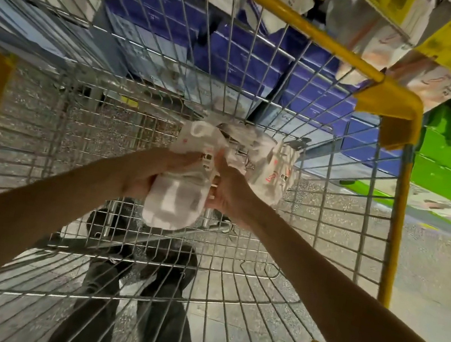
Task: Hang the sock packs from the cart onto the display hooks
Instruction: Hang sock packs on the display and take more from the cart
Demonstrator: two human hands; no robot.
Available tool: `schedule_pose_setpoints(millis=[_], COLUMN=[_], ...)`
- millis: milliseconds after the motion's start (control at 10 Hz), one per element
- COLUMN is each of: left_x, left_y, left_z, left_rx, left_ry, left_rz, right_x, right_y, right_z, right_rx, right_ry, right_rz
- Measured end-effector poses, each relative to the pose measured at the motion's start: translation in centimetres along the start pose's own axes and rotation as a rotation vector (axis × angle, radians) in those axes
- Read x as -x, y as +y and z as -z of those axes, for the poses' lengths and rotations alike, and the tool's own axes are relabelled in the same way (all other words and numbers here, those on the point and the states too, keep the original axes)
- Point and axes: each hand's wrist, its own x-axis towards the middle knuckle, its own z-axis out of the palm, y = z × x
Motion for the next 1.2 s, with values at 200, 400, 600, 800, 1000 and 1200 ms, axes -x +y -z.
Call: schedule_pose_setpoints(millis=[200, 400, 600, 800, 1000, 1200], left_x=[-1.8, -3.0, -3.8, -3.0, -2.6, -1.5], left_y=[-1.9, -3.5, -4.4, -4.1, -2.9, -1.7], left_z=[2.9, 2.3, 0.7, 1.0, 0.2, -0.3], left_rx=[0.046, -0.066, -0.044, -0.507, -0.526, -0.002], left_ry=[0.157, 0.221, 0.312, 0.446, 0.433, 0.279], left_rz=[-0.038, -0.210, -0.375, -0.471, -0.450, -0.285], right_x=[-0.8, -2.6, -4.0, -2.7, 0.0, -0.9], right_y=[1.9, 3.4, 5.0, 5.6, 4.3, 5.3], right_z=[3.2, 7.4, 6.7, 8.0, 4.3, -3.5], right_rx=[1.008, 0.853, 0.930, 0.653, 0.264, 0.571], right_ry=[0.799, 0.863, 0.919, 0.981, 0.772, 0.492], right_rz=[0.117, -0.243, -0.098, 0.126, 0.343, 0.481])
